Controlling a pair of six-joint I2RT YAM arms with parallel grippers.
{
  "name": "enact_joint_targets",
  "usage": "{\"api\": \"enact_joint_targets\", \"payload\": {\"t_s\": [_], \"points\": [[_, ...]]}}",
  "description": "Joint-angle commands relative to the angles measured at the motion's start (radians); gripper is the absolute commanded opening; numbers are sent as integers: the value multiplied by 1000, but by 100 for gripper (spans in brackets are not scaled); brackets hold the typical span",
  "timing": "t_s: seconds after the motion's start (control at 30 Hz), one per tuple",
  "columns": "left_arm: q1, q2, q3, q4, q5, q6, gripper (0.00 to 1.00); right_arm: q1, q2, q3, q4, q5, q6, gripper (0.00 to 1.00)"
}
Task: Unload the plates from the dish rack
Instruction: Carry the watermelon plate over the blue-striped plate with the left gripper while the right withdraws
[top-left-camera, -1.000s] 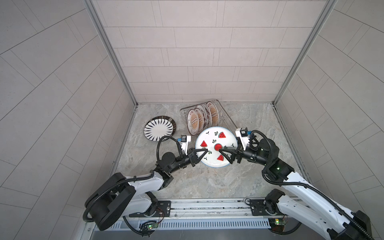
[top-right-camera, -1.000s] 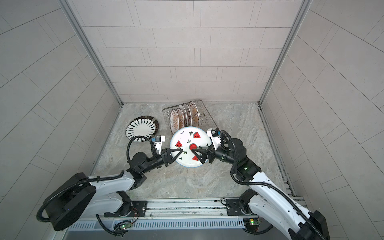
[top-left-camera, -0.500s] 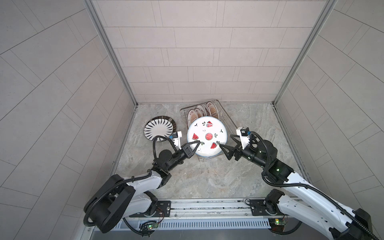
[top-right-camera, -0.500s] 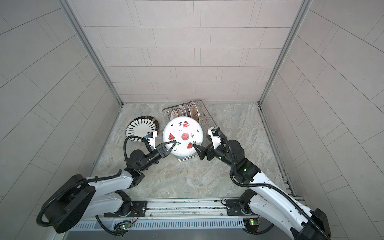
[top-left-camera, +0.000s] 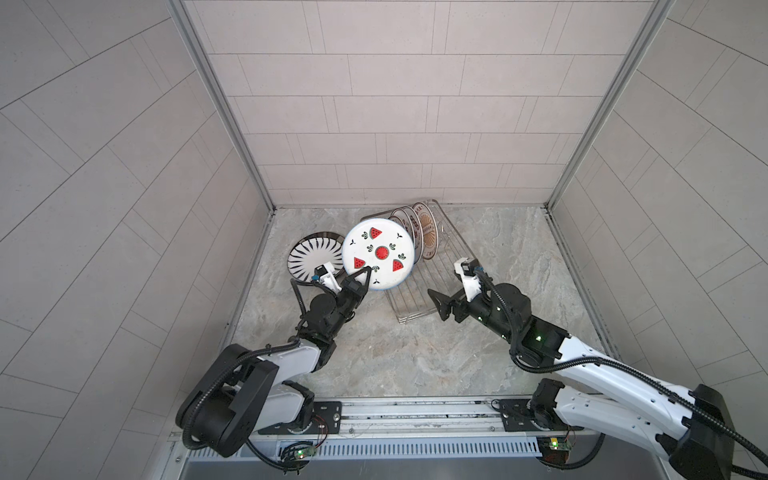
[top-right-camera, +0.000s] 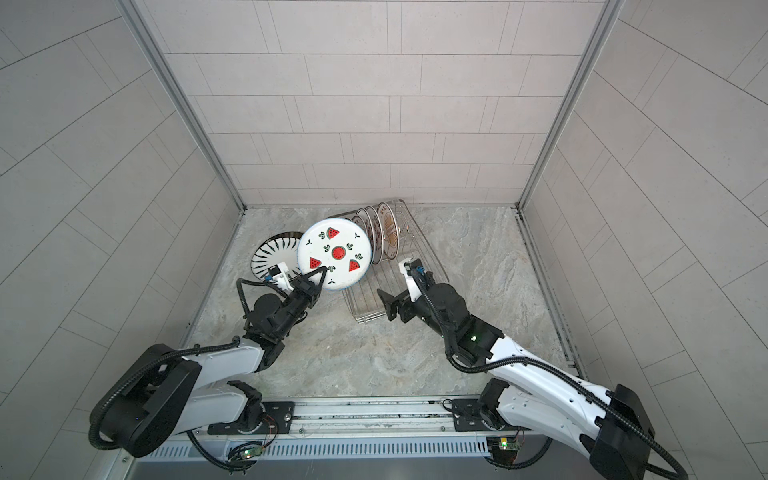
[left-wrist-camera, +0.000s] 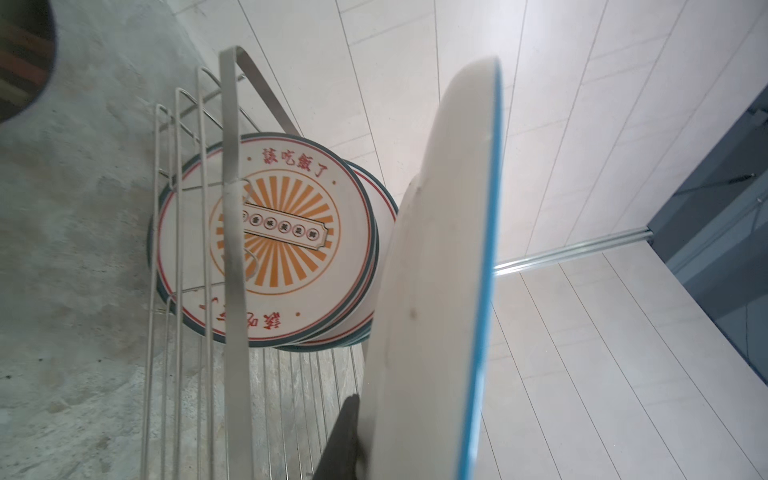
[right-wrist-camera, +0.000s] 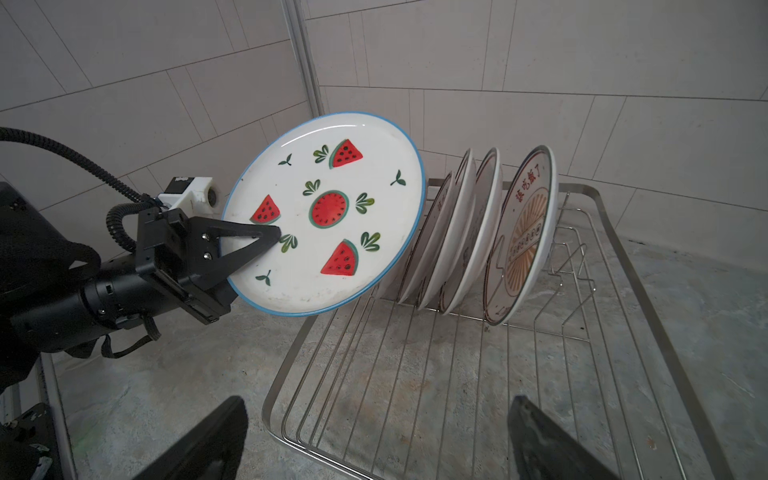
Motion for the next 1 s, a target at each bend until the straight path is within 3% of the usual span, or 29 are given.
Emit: {"api": "enact_joint_targets", "payload": {"t_s": [0.0,0.2,0.33,0.5,0.63,0.77,0.97], "points": [[6,-22,-5,161,-82,-57,0,42,51,64,20,71,-68,100],[20,-49,-39,146,-186,-102,0,107,190,146,2,71,-124,100],[42,-115,-43,40,-226,-126,0,116,281,198,7,88,-124,100],[43,-319,13,-364,-309,-108,0,120,377,271,-12,82,-118,100],[54,-461,-5,-475,-399,-98,0,127,422,298,3,65,-118,99],[108,-543,37,-656,-393,-117,0,130,462,328,3,49,-112,99],[224,-526,49,-672,-340,-159,0,138,518,386,-22,22,-112,99]]}}
